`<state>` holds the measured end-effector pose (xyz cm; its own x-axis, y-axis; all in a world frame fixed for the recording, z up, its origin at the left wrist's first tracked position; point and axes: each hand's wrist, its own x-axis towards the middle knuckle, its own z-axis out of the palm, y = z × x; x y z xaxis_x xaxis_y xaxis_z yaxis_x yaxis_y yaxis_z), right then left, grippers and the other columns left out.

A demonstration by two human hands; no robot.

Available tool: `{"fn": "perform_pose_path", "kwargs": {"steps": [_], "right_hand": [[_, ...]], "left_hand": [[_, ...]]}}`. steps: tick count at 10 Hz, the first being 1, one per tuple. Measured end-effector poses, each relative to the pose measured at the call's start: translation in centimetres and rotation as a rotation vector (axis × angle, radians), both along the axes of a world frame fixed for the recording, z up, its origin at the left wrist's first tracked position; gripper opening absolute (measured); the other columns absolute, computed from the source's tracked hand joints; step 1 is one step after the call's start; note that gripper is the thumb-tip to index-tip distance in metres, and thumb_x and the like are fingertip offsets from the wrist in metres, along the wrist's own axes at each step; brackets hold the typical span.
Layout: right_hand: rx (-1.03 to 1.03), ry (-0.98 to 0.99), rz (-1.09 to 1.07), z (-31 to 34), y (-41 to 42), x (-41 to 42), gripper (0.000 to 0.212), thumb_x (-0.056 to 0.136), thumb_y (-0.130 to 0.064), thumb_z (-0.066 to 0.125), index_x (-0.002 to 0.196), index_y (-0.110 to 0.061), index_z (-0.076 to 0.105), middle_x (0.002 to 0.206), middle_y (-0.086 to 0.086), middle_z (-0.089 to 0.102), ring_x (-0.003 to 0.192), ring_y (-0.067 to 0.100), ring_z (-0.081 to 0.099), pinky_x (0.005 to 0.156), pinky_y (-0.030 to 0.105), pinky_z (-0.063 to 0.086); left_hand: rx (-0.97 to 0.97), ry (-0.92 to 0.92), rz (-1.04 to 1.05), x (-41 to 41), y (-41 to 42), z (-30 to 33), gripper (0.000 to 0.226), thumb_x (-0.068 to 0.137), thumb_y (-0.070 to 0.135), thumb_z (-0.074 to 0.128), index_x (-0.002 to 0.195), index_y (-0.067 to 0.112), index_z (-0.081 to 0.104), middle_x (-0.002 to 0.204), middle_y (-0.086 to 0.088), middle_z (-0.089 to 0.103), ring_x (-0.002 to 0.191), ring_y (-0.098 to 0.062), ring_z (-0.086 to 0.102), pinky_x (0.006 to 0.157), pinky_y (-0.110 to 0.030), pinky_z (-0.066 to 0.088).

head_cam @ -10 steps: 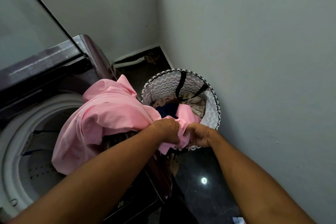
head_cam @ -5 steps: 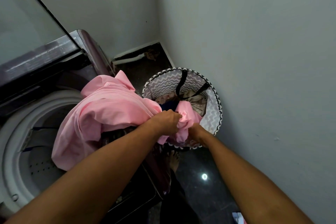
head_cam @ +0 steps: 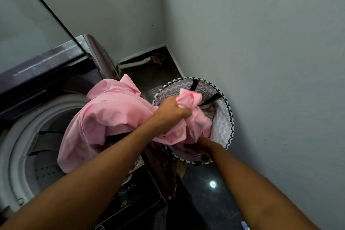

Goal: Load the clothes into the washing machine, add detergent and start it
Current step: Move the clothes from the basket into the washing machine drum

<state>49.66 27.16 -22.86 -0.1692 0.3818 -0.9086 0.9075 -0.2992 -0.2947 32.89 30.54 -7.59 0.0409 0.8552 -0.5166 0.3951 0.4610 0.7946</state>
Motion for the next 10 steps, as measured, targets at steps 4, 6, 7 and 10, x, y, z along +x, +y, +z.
{"fn": "perform_pose_path", "kwargs": {"steps": [4,6,7,10], "right_hand": [[0.37,0.051,0.138,-2.5,0.1,0.0,0.038,0.092,-0.028,0.059,0.125,-0.009,0.061,0.125,0.016,0.063,0.111,0.033,0.06,0.089,0.036,0.049],[0.629,0.3,-0.419,2.9,1.2,-1.2,0.034,0.079,-0.026,0.067,0.109,-0.009,0.066,0.108,0.013,0.071,0.102,0.026,0.067,0.083,0.043,0.054],[0.662,0.539,-0.612,8.0,2.0,-3.2,0.057,0.074,-0.014,0.074,0.124,0.003,0.053,0.112,0.007,0.066,0.099,-0.005,0.064,0.082,0.016,0.052],[0.765,0.58,-0.591,15.6,5.6,-9.9,0.01,0.097,0.007,0.047,0.104,0.0,0.05,0.1,0.009,0.052,0.091,0.017,0.049,0.077,0.005,0.043]], "left_hand": [[0.101,0.009,0.134,-2.8,-0.9,4.2,0.024,0.062,0.026,0.065,0.077,0.007,0.068,0.068,-0.007,0.067,0.061,-0.019,0.061,0.064,-0.046,0.053],[0.161,0.024,0.168,-3.7,-1.2,5.2,0.02,0.063,0.029,0.063,0.076,0.014,0.066,0.067,-0.001,0.066,0.063,-0.02,0.062,0.065,-0.046,0.054],[0.209,0.041,0.227,-4.4,-1.7,5.9,0.02,0.068,0.027,0.064,0.085,0.017,0.067,0.077,-0.001,0.069,0.072,-0.018,0.065,0.068,-0.038,0.053],[0.316,0.156,0.337,-8.6,-3.2,9.1,0.029,0.082,0.028,0.071,0.108,0.028,0.057,0.078,0.022,0.059,0.08,-0.009,0.058,0.067,-0.016,0.039]]}}
